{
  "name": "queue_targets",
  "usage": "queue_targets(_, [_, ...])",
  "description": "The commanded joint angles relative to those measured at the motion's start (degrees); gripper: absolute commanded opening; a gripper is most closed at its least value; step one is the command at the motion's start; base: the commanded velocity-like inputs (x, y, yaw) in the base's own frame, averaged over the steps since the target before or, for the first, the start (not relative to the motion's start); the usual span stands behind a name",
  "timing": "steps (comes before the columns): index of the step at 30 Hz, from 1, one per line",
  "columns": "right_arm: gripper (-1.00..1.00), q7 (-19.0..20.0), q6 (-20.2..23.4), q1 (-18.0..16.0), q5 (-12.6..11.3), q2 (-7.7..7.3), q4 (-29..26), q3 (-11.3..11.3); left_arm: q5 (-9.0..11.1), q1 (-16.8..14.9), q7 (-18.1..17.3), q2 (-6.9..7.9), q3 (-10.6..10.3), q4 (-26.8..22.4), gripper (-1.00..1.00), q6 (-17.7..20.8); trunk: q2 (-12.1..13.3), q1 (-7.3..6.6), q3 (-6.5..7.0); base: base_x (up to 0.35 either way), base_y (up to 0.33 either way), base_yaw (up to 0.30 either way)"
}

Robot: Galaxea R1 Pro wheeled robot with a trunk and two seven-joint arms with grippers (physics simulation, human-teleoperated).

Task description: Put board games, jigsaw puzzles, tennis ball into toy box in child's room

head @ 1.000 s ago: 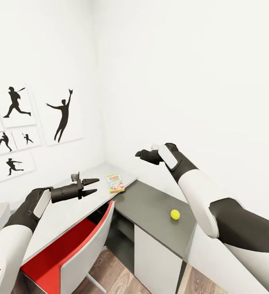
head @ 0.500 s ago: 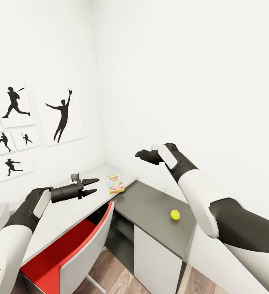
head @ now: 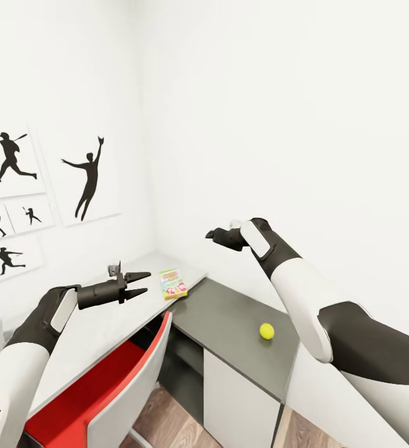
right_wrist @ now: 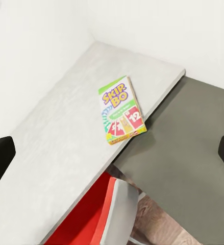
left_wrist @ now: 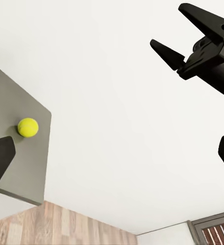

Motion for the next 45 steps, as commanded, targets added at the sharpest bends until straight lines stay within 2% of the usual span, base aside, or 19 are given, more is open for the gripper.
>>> queue_targets(1, [1.00, -0.5, 0.1, 0.0, -0.6, 0.00, 0.0, 0.2, -0.1, 0.0, -0.2, 0.01, 0.1, 0.0, 1.00, 0.2, 0.0, 0.03, 0.04, 0.048, 0.037, -0.188])
queue_targets(12, [1.00, -0.6, 0.0, 0.0, -0.6, 0.00, 0.0, 0.3, -0.1, 0.0, -0.2, 0.09, 0.1, 0.0, 1.00, 0.2, 0.0, 0.03, 0.73, 0.076, 0.081, -0.188])
queue_targets(28, [1.00, -0.6, -0.1, 0.0, -0.6, 0.00, -0.1, 0.3, -0.1, 0.0, -0.2, 0.17, 0.1, 0.0, 1.00, 0.2, 0.0, 0.03, 0.83, 0.023, 0.111, -0.017])
queue_targets(45, [1.00, -0.6, -0.1, 0.0, -0.6, 0.00, 0.0, 0.3, -0.1, 0.0, -0.2, 0.18, 0.1, 0.0, 1.00, 0.2, 0.0, 0.03, 0.91, 0.149, 0.051, -0.058])
